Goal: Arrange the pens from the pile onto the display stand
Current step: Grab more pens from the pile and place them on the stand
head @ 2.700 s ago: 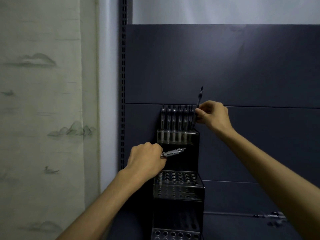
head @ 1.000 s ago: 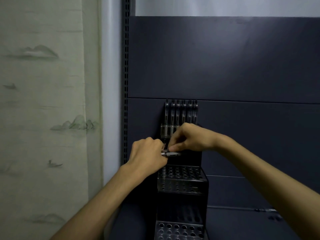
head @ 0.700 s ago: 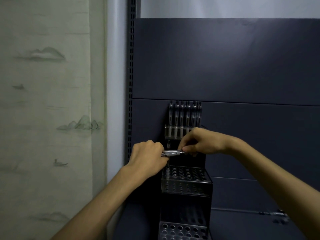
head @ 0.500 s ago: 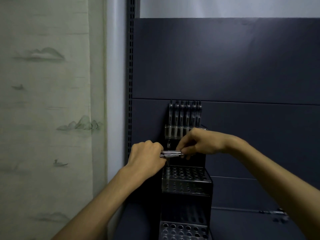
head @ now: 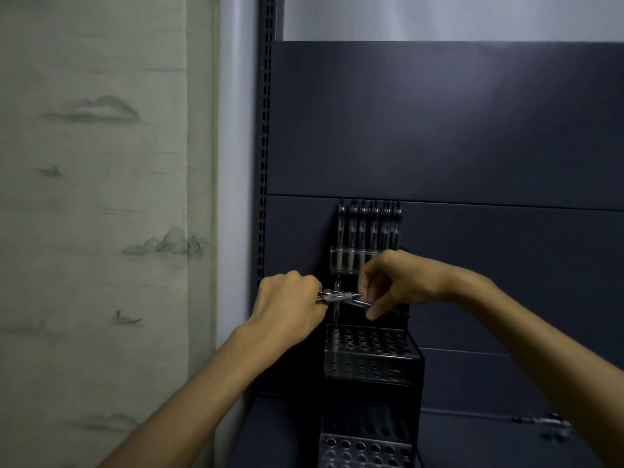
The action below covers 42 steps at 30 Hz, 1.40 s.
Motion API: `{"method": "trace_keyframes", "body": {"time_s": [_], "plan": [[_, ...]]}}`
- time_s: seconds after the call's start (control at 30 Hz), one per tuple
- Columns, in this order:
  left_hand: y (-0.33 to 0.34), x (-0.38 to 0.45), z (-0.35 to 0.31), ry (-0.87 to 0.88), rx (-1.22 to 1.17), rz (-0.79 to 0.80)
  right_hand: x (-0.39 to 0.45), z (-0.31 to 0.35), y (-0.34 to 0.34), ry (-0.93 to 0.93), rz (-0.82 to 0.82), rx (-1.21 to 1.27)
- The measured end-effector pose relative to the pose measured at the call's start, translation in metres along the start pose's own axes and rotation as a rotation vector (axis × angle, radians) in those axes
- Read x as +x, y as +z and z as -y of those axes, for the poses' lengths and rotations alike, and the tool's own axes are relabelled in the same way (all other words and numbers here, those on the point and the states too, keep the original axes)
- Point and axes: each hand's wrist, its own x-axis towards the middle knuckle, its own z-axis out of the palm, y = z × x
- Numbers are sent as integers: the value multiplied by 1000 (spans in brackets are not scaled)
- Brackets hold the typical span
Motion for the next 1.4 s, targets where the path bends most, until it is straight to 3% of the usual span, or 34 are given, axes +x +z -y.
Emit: {"method": "trace_keyframes", "body": {"time_s": [0.2, 0.37, 0.47, 0.63, 0.77, 1.27, 1.4], "plan": [[0, 3, 3, 1, 6, -7, -5, -9, 6, -30, 49, 234], [5, 3, 9, -19, 1, -15, -10, -9, -7, 36, 58, 155], [8, 2, 17, -43, 20, -7, -8, -6, -23, 48, -159, 208], [12, 0, 20, -39, -9, 26, 20, 6, -32, -36, -696, 583], [13, 1, 18, -23, -49, 39, 52, 7, -33, -34, -939, 519], [12, 0, 21, -7, -47, 50, 72, 6, -11, 84, -889, 185], [12, 3, 18, -3, -44, 39, 72, 9, -9, 125, -810, 56]]}}
